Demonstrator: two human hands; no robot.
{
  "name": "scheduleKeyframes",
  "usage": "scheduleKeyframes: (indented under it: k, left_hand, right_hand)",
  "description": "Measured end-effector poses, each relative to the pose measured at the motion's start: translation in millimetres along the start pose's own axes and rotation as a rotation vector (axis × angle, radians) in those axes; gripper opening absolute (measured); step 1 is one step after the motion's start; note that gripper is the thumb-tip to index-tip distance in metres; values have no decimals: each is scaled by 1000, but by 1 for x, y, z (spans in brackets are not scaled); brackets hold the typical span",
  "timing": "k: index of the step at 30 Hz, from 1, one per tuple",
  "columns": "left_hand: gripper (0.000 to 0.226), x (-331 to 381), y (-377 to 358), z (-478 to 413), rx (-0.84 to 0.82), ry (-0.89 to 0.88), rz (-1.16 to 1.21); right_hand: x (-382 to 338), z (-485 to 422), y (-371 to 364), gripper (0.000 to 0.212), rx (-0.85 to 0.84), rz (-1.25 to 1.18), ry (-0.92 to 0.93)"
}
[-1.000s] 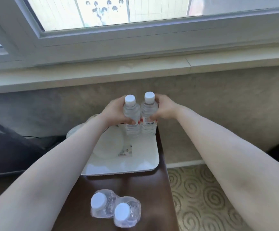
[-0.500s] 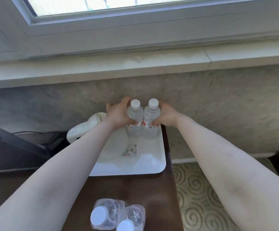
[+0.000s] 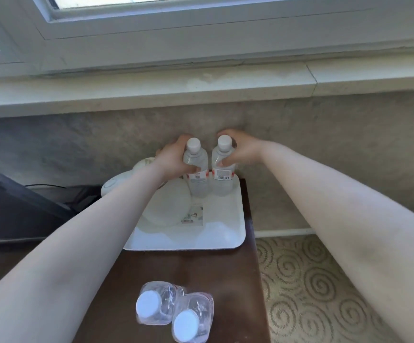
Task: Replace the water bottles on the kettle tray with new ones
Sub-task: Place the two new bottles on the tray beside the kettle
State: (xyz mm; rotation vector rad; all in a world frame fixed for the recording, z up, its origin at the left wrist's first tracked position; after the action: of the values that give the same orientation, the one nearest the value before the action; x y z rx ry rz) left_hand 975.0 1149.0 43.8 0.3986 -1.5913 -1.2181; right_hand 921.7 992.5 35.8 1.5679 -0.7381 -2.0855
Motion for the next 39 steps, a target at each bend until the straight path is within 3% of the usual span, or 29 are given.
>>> scheduleKeyframes:
  k: [2, 7, 12, 19, 28, 32, 36, 39]
  left_hand:
    - [69, 8, 10, 0, 26, -88, -25]
    - [46, 29, 19, -3, -13, -296, -219]
    - [43, 32, 15, -8, -83, -323, -392]
    - [48, 27, 14, -24, -59, -293, -498]
    - [47, 24, 16, -30, 71, -204, -354]
    - [47, 20, 12, -25, 91, -205, -296]
    - [52, 21, 3, -22, -14, -270, -334]
    - [56, 22, 0, -23, -103, -293, -361]
  right_hand:
    - [-9, -3, 18, 77, -10, 53, 22]
    - [-31, -7, 43, 40, -14, 185, 107]
    - [-34, -4, 29, 39, -53, 367, 165]
    - [-35, -2, 23, 50, 84, 550, 152]
    - [-38, 2, 10, 44, 298, 597, 74]
    - [-36, 9, 11, 47, 318, 549, 43]
    - [-38, 17, 7, 47, 299, 596, 19]
    - [-38, 18, 3, 29, 289, 643, -4]
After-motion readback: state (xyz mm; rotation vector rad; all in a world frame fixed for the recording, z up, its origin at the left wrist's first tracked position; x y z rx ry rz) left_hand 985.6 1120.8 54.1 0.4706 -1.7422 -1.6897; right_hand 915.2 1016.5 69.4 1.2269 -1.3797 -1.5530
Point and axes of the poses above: each hand's wrist, its own z-axis away from the middle knuckle, its own y-axis out of the back of the hand, x = y × z, the point moved 8 cm from there along -z, towards the middle knuckle, and after that the axes turned 9 degrees about x, right-handed, at the moved point
